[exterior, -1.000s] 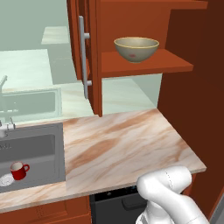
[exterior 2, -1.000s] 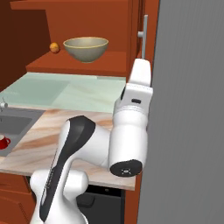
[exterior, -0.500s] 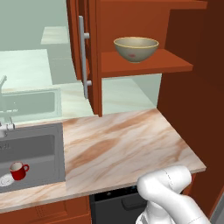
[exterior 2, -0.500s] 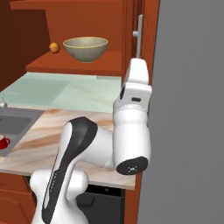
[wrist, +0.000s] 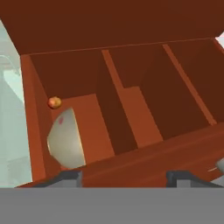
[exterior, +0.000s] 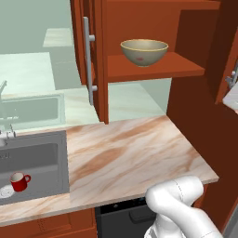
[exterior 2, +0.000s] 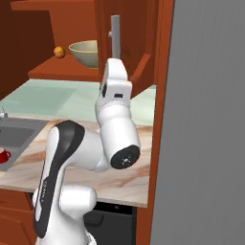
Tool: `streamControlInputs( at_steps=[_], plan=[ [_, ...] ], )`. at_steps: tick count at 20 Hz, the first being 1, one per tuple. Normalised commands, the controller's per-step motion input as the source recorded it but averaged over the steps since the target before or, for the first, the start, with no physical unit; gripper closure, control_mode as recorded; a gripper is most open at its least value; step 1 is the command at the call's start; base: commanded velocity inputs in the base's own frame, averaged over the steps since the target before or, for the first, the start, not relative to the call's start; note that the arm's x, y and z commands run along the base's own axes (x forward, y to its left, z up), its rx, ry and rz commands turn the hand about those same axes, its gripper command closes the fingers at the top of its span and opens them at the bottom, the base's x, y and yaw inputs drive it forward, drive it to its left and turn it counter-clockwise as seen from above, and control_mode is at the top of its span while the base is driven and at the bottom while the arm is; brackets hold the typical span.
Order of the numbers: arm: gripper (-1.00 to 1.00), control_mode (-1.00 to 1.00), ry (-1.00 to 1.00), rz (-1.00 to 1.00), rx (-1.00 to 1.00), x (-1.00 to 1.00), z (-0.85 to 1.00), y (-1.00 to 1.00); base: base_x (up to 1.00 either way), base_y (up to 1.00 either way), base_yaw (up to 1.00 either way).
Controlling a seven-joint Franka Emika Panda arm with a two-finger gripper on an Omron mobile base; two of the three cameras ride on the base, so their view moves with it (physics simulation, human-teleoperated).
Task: Pick the mug and place it in the sink. Pick the bowl and place it in the open cabinet and then close the cabinet.
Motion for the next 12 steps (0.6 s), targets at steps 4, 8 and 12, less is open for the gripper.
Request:
streamControlInputs(
  at_steps=[4, 8, 12],
  plan=[
    [-1.00, -1.00, 0.07, 0.13, 0.00, 1.00, -0.14, 0.83, 0.00, 0.00, 0.00],
    [-1.00, -1.00, 0.22, 0.09, 0.00, 1.00, 0.00, 0.58, 0.00, 0.00, 0.00],
    [-1.00, -1.00, 0.32, 0.06, 0.00, 1.00, 0.00, 0.56, 0.00, 0.00, 0.00]
  ],
)
